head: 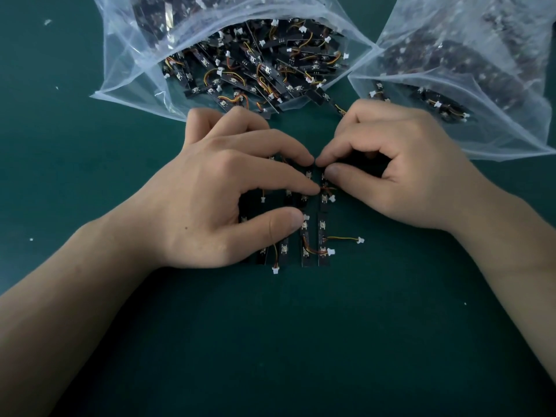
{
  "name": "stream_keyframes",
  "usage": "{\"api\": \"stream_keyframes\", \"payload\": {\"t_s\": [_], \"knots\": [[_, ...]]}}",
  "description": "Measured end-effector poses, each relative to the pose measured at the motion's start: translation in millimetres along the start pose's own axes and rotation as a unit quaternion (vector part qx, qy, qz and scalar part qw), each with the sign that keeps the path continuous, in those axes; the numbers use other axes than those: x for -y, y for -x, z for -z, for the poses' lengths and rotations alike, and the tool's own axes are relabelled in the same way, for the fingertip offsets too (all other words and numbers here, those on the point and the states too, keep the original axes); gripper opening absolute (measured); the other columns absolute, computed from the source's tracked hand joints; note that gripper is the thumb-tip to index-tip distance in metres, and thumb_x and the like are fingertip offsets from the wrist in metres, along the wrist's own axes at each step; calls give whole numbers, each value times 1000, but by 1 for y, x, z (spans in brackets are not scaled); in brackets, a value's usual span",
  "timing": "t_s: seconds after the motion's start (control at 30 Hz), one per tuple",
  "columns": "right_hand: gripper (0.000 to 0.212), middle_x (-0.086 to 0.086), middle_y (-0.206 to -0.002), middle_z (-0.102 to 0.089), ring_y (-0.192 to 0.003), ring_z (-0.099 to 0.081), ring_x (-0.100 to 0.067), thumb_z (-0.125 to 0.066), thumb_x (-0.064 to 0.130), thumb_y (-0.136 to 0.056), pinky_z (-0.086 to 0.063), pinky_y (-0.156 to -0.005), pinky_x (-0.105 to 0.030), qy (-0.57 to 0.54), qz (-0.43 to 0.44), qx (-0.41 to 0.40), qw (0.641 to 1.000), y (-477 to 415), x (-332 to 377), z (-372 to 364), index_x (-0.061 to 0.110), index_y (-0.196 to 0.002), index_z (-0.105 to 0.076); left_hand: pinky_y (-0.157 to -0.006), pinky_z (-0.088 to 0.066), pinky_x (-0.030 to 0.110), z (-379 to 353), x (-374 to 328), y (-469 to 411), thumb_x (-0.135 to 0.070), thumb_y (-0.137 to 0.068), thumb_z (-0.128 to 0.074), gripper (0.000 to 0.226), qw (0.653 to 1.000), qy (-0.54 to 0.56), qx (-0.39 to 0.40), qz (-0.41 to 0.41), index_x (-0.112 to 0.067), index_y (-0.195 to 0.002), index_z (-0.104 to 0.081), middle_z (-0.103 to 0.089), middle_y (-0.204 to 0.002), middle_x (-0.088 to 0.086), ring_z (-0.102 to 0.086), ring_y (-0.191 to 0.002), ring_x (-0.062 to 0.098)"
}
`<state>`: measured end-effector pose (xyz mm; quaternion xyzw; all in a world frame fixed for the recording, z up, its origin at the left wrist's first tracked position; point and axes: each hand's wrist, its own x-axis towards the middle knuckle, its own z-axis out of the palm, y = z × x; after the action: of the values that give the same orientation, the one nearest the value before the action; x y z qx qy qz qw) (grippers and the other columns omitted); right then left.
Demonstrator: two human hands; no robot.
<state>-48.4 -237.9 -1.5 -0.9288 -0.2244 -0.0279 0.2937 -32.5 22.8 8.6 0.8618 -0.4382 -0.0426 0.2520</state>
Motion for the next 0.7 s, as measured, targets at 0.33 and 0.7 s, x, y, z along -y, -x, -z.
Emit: {"api": "stream_keyframes", "payload": {"t_s": [0.33,0.7], "knots": [[16,10,-92,-61,-81,-58,-11,-66,23,-99,-45,-74,-26,-14,-1,-36,999,-1,-3,0,19,-112,-75,-105,-29,57,2,1,1,-50,-93,-54,43,998,16,-65,10,-33,-127,-74,-62,-138,-15,-44,-128,17],[16,17,-93,-62,-85,-59,-2,-62,23,-100,-45,-77,-26,-2,-23,-35,999,-2,-2,0,21,-108,-77,-109,-24,34,-3,2,-3,-22,-90,-58,44,989,19,-117,92,-28,-133,-67,-65,-118,-29,-52,-123,5]]}}
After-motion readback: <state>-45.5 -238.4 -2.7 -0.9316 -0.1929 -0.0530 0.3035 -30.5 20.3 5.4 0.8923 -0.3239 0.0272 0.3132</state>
